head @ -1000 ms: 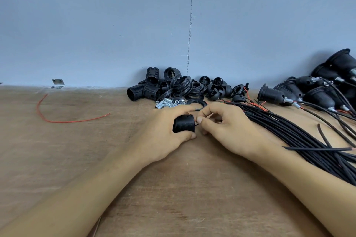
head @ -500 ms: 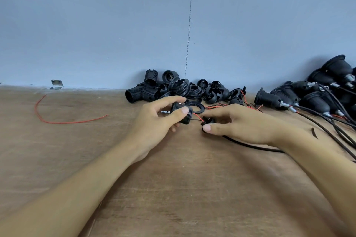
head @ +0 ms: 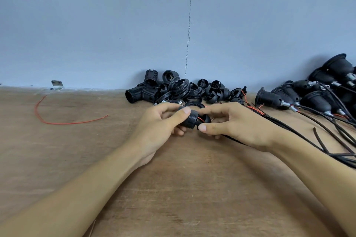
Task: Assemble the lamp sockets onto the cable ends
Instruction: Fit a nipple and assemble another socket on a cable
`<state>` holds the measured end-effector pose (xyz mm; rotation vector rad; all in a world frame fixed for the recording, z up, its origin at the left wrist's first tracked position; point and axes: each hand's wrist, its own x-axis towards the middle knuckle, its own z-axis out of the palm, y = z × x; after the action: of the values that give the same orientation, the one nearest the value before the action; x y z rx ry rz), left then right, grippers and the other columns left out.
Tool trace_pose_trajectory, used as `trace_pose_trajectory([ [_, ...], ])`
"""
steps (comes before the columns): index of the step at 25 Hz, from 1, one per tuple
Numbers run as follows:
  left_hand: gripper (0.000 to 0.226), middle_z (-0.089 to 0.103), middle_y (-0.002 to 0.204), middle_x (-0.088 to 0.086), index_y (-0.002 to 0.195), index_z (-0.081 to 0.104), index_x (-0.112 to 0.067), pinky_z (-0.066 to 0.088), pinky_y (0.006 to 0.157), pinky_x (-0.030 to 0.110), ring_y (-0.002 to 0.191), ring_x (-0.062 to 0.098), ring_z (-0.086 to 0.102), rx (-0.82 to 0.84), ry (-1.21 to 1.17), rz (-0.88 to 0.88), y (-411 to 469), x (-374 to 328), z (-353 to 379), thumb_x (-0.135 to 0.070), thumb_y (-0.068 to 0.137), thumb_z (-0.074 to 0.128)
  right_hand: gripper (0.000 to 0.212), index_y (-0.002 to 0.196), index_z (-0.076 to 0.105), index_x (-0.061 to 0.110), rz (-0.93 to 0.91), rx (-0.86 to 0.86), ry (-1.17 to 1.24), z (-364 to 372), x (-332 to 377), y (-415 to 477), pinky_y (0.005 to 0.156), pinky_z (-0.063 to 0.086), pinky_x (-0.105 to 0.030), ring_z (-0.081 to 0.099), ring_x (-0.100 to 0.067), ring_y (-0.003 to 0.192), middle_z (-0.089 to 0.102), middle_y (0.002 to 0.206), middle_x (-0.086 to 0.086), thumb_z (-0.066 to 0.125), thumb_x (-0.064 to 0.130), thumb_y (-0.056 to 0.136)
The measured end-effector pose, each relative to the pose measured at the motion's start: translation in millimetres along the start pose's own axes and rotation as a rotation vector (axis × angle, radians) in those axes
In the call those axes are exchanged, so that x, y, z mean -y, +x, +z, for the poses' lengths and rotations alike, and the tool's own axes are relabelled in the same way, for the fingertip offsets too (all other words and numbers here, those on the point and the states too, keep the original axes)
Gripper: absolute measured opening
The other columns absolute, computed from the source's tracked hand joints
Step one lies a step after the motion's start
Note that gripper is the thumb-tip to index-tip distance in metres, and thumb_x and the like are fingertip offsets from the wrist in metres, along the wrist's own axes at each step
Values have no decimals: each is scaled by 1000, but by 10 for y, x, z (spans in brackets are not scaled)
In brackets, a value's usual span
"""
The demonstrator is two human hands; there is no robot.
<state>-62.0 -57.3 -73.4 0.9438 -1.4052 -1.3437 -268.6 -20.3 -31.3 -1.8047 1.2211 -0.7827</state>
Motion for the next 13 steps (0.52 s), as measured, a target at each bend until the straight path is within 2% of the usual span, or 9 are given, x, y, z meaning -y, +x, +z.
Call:
trace_pose_trajectory([
  [3,30,77,91,16,114,70,-3,54,63,25,69,17,66,-34,-27,-2,3,2,7,-24,92,73,35,119,69,27,26,-18,21,36,-12,20,64,48,-22,58,-3,69,67,78,13,76,16,87],
  [6,32,78,93,13,115,70,-4,56,69,30,71,19,67,-46,-28,1,-5,-1,25,-24,90,75,42,122,63,20,69,-63,42,35,-23,25,64,48,-25,64,-6,72,73,87,6,80,17,83],
  [9,30,79,97,12,116,71,-6,56,75,34,77,23,69,-62,-33,3,5,18,21,-21,90,75,45,121,63,21,42,-123,-2,57,-35,6,71,50,-22,68,-5,76,75,90,6,83,20,80],
  [13,32,78,98,11,118,70,-7,57,80,39,81,27,71,-67,-28,0,2,35,15,-22,90,76,48,121,63,24,-27,-185,-123,136,-45,-6,77,52,-17,64,0,74,74,88,15,85,24,78],
])
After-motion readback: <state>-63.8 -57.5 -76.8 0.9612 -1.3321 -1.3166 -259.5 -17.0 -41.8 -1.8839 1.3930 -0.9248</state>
